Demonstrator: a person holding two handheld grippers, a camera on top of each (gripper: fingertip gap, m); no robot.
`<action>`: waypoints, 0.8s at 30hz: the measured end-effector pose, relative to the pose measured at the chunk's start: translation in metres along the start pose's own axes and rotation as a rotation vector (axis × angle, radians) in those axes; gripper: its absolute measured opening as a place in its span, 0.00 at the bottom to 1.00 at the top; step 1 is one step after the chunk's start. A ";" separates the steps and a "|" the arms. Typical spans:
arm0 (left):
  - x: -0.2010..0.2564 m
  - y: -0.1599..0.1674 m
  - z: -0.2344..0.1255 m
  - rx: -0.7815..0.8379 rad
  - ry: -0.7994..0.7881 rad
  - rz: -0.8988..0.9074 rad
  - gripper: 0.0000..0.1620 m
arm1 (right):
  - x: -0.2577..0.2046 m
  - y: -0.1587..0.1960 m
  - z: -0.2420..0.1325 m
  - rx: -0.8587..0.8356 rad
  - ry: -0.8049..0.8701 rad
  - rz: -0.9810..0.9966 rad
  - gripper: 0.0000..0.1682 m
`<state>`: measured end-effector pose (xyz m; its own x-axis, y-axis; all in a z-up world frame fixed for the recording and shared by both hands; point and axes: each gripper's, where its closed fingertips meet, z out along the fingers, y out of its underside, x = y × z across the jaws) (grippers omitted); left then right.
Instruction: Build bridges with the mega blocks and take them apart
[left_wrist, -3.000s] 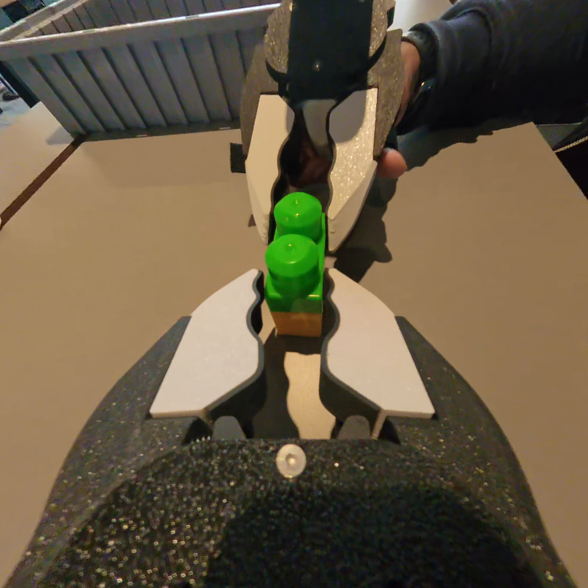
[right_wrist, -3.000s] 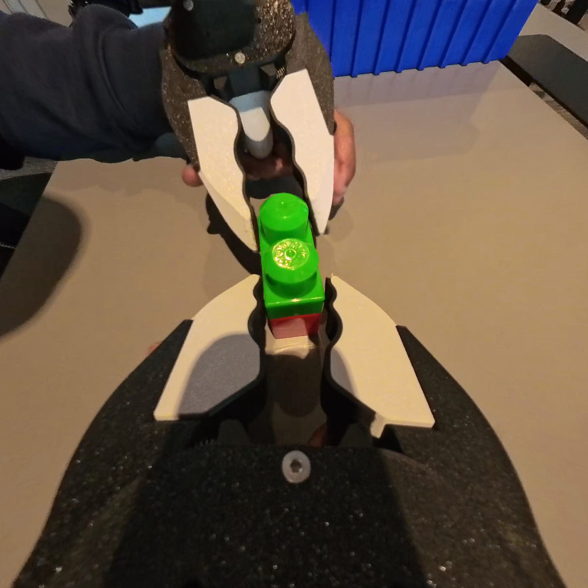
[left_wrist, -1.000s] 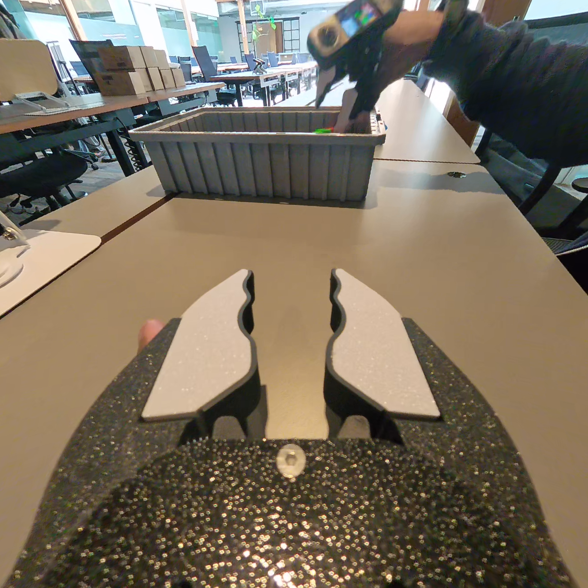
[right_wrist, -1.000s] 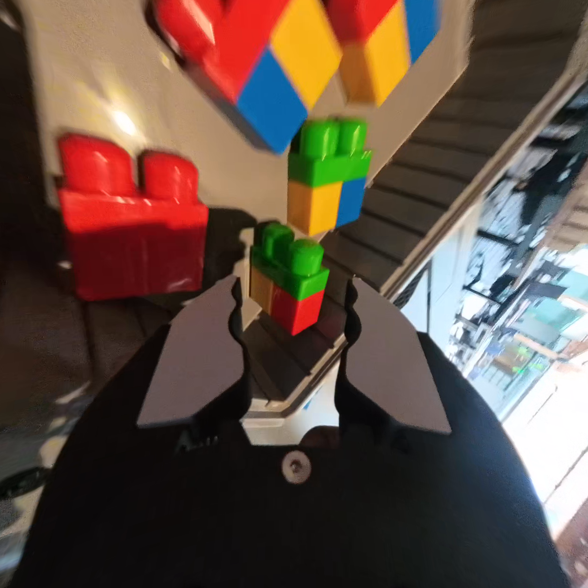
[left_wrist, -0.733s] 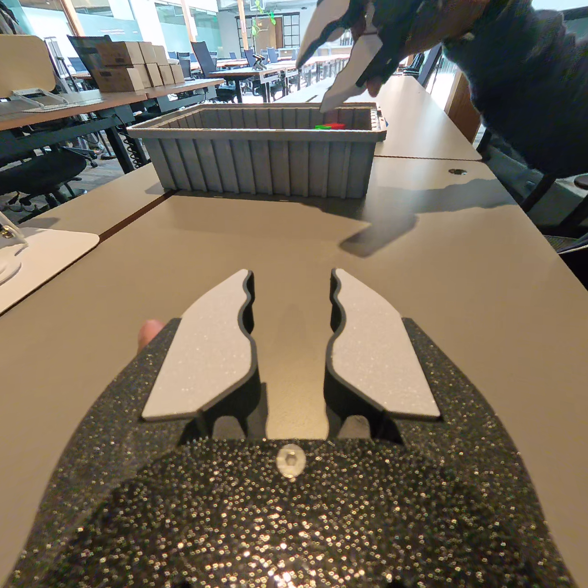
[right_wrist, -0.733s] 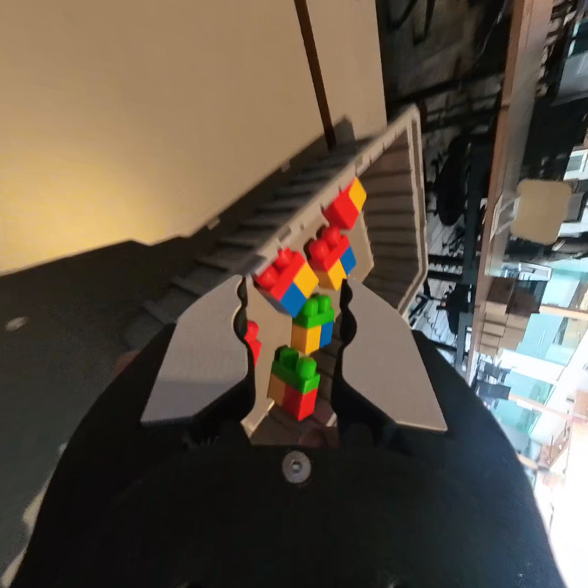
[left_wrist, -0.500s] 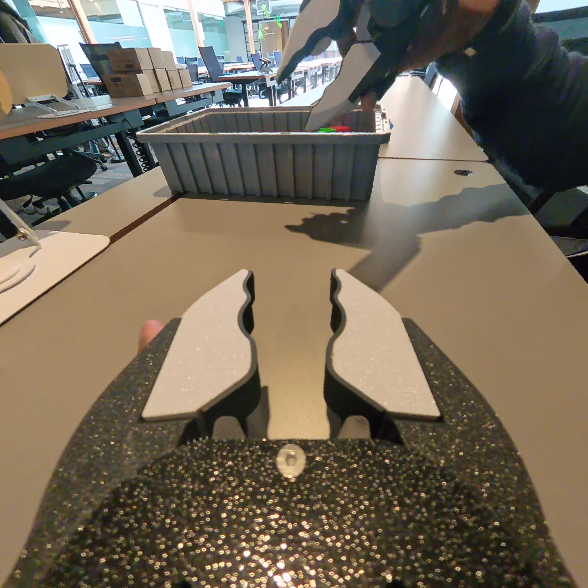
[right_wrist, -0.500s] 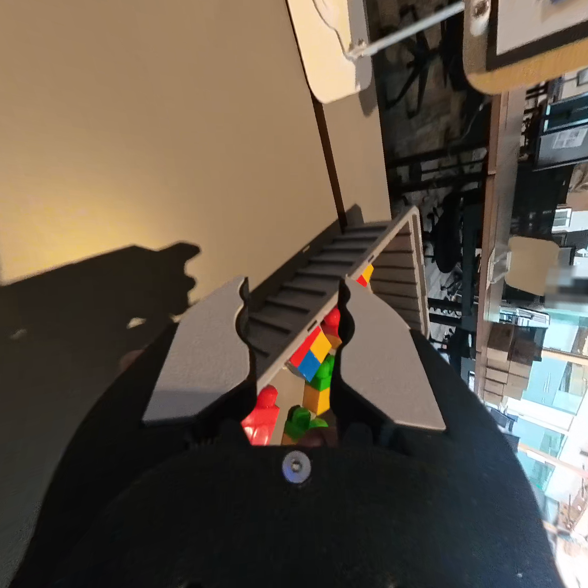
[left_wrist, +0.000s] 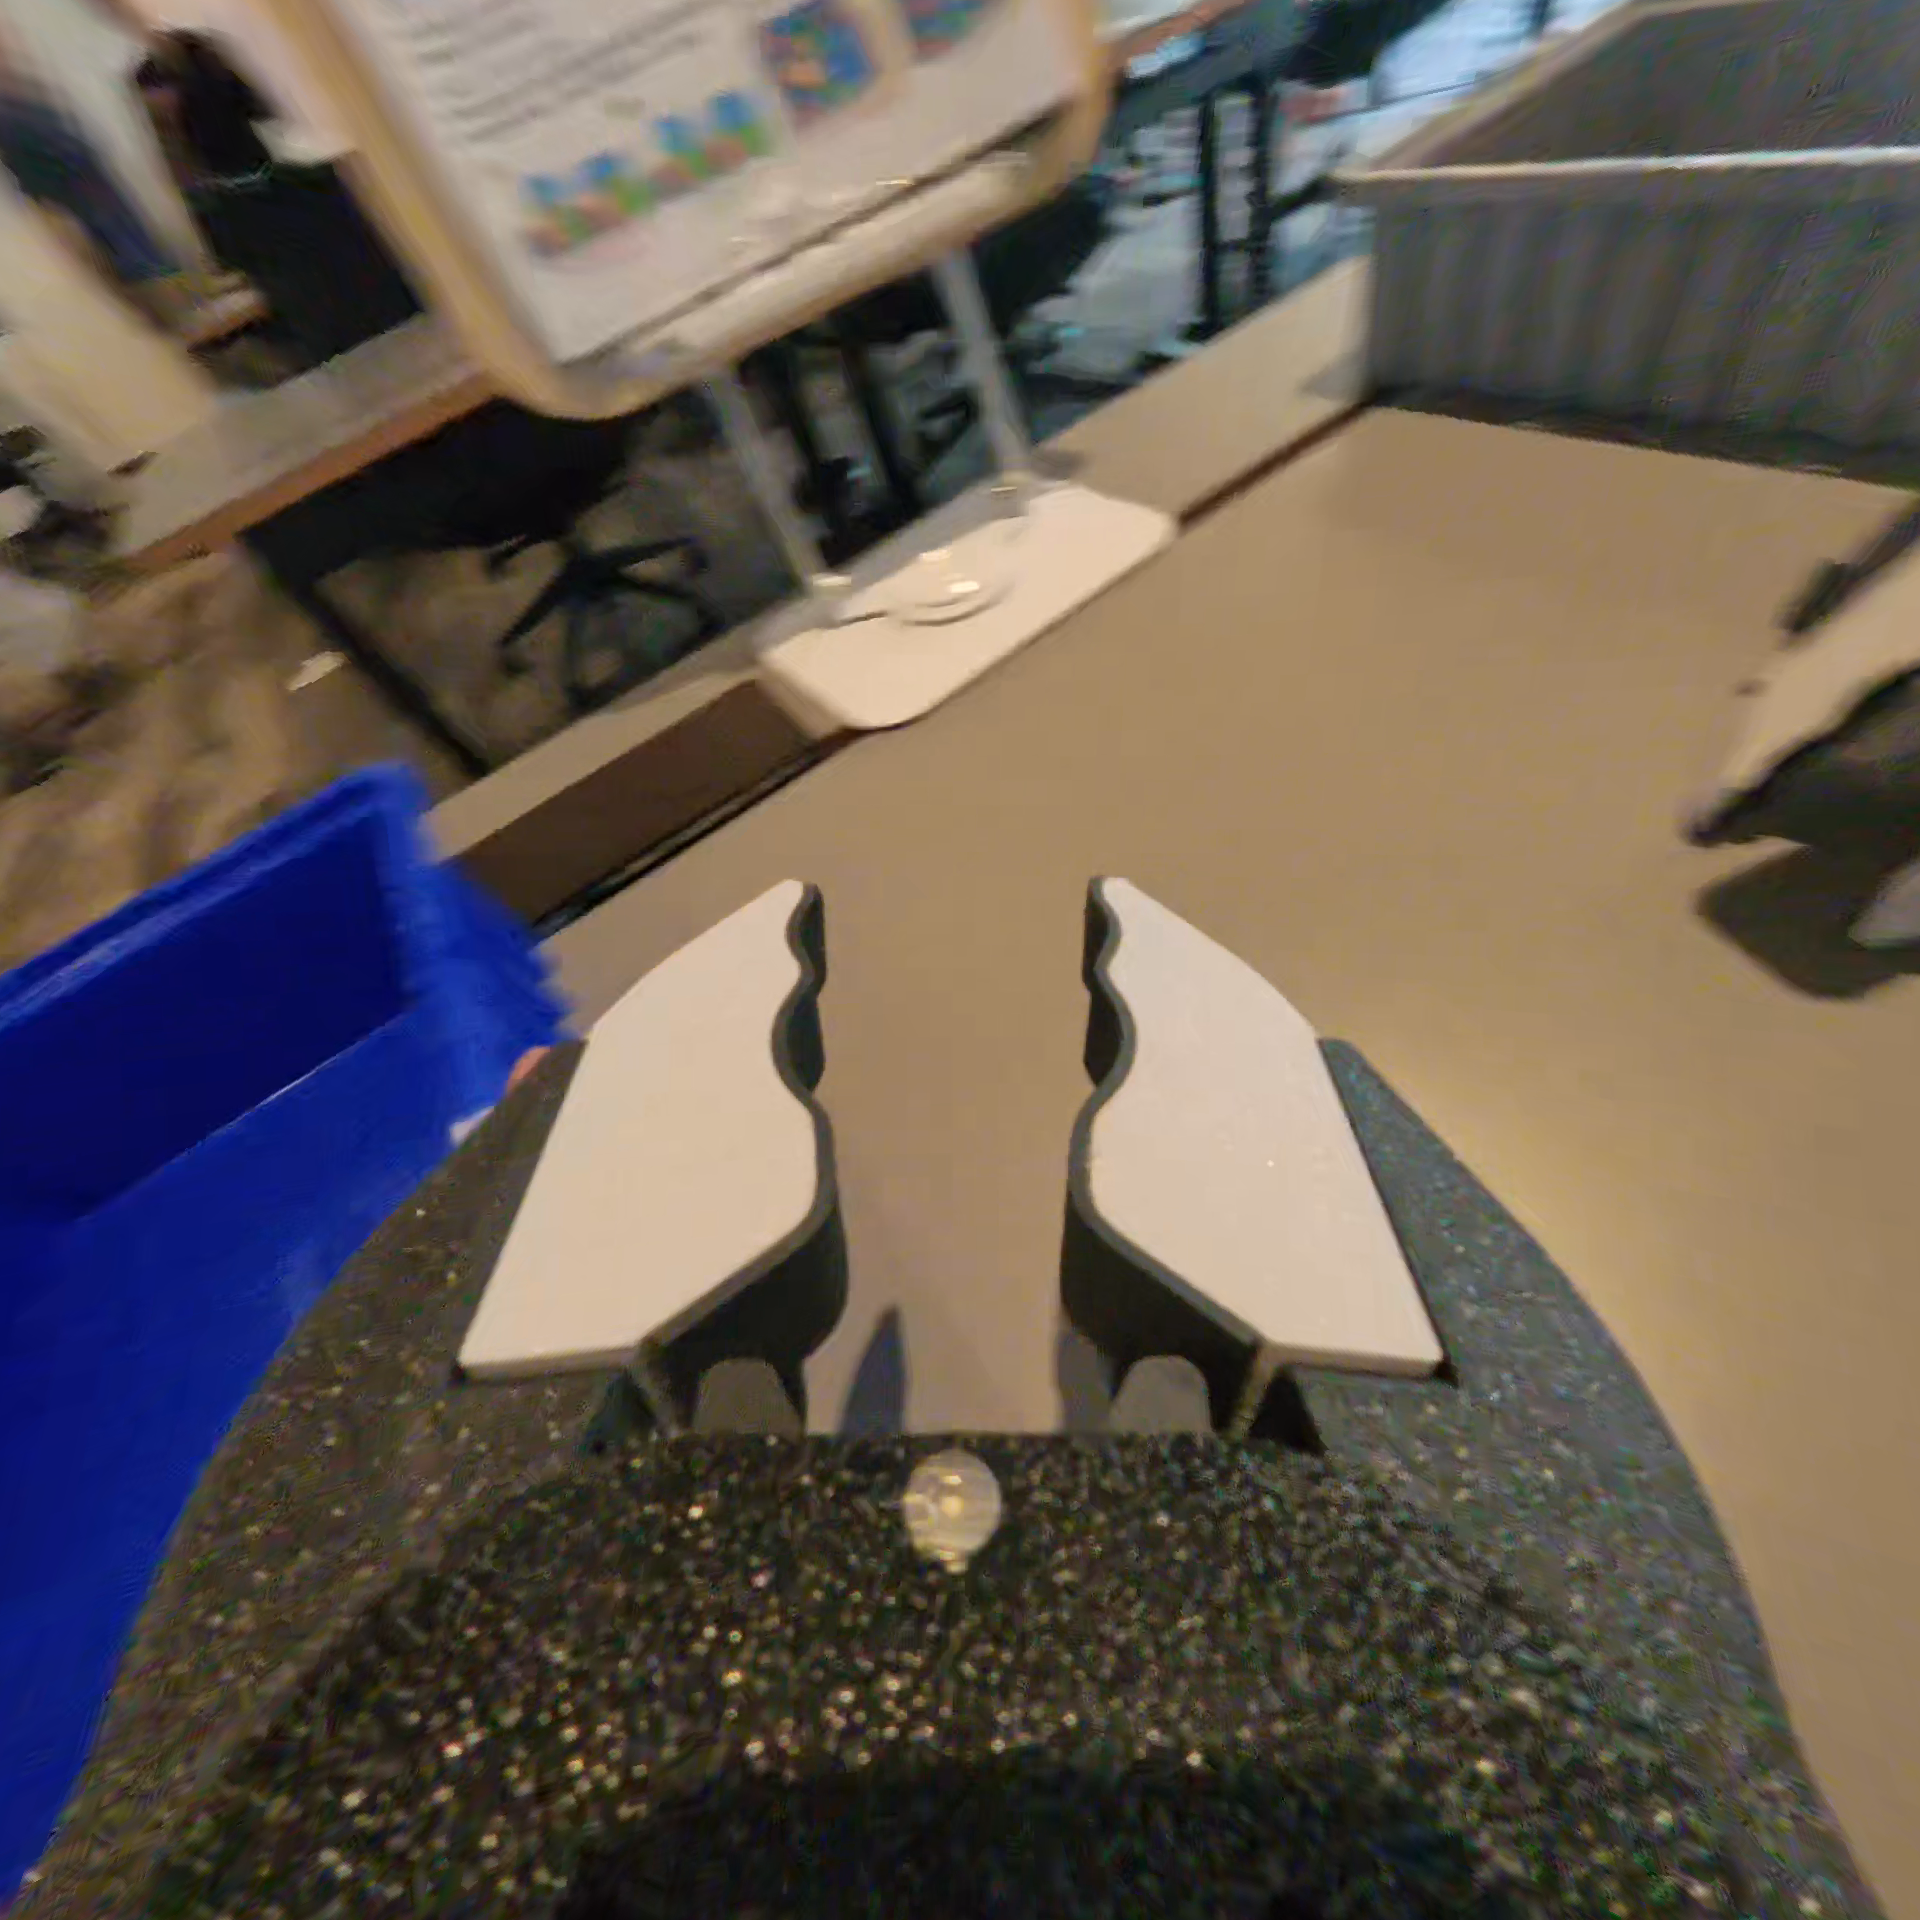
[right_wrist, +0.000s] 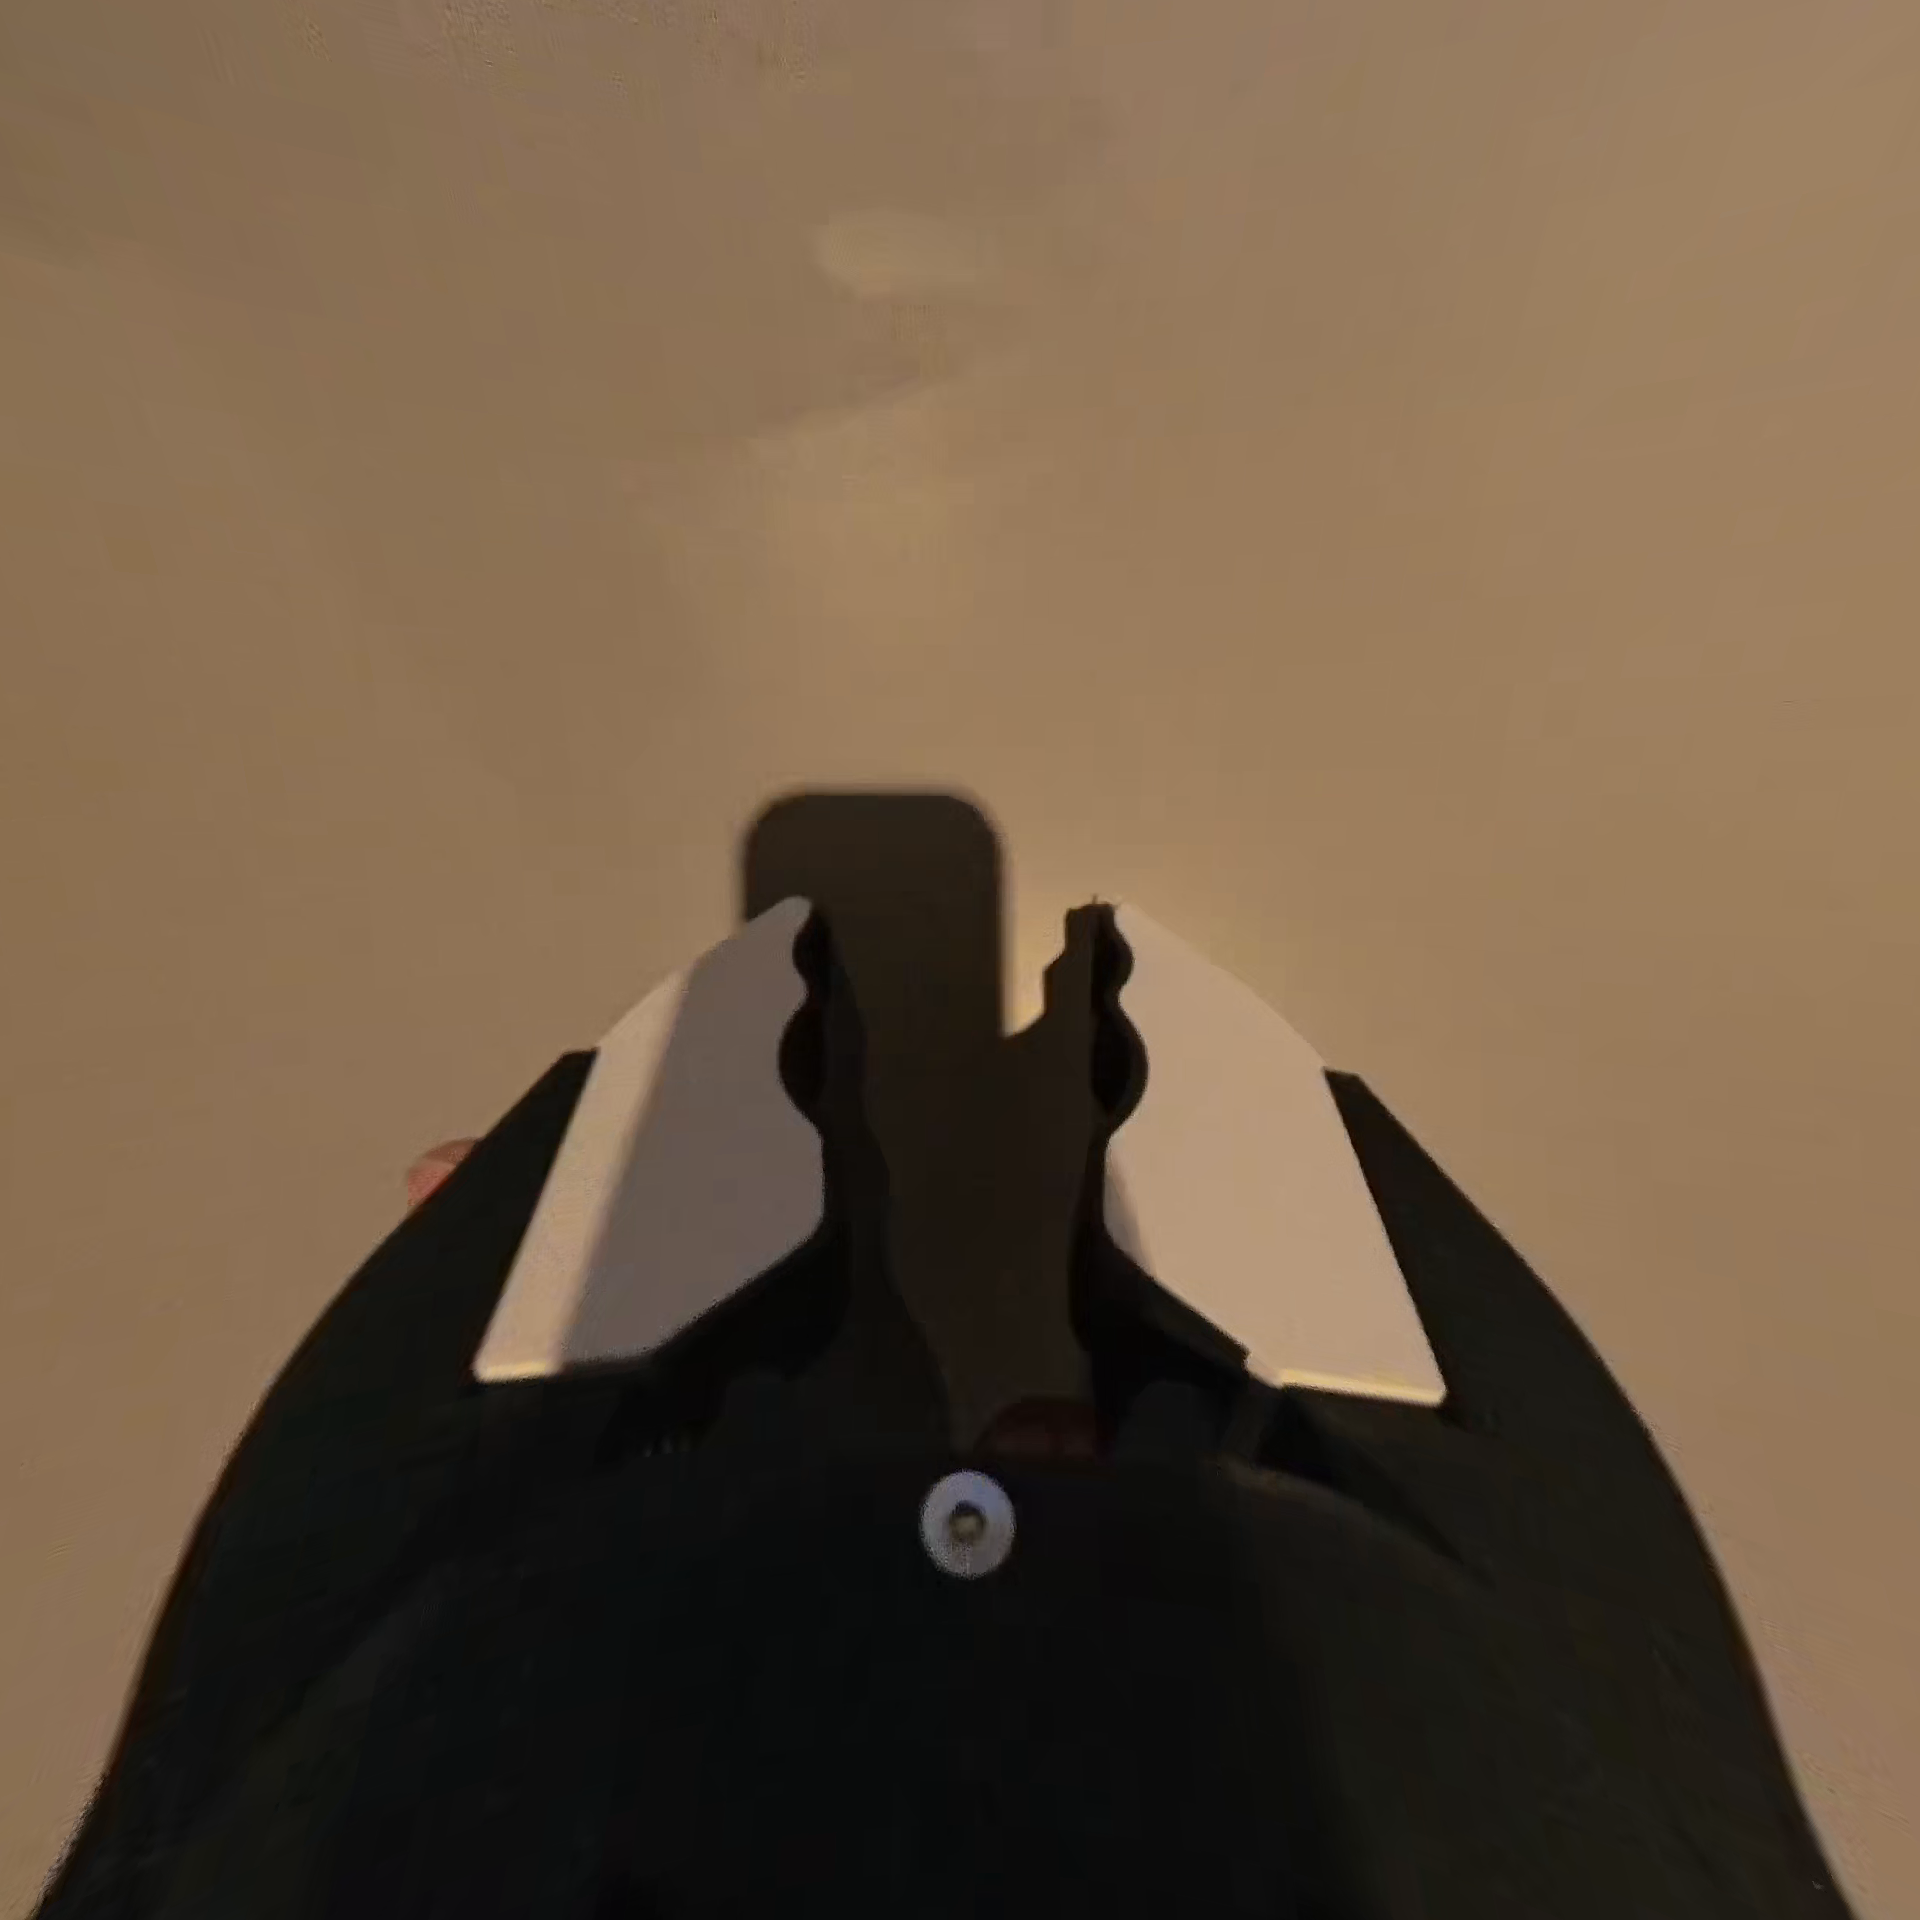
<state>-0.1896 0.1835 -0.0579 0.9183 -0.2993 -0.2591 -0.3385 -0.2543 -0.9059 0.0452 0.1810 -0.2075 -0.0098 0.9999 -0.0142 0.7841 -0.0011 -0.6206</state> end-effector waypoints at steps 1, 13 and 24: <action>-0.026 0.000 -0.019 -0.010 -0.067 -0.021 0.28 | -0.002 -0.002 0.001 0.019 -0.016 0.010 0.31; -0.189 0.162 -0.115 -0.911 -0.067 -0.054 0.28 | -0.002 -0.004 0.001 0.092 -0.028 0.018 0.30; -0.152 0.221 -0.115 -1.253 0.198 -0.030 0.26 | -0.001 -0.004 0.000 0.102 -0.020 0.008 0.29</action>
<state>-0.4273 0.0668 -0.1806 0.9195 -0.3823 -0.0916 -0.3788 -0.9239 0.0541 0.0419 0.1799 -0.2052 -0.0169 0.9992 -0.0349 0.7173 -0.0122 -0.6966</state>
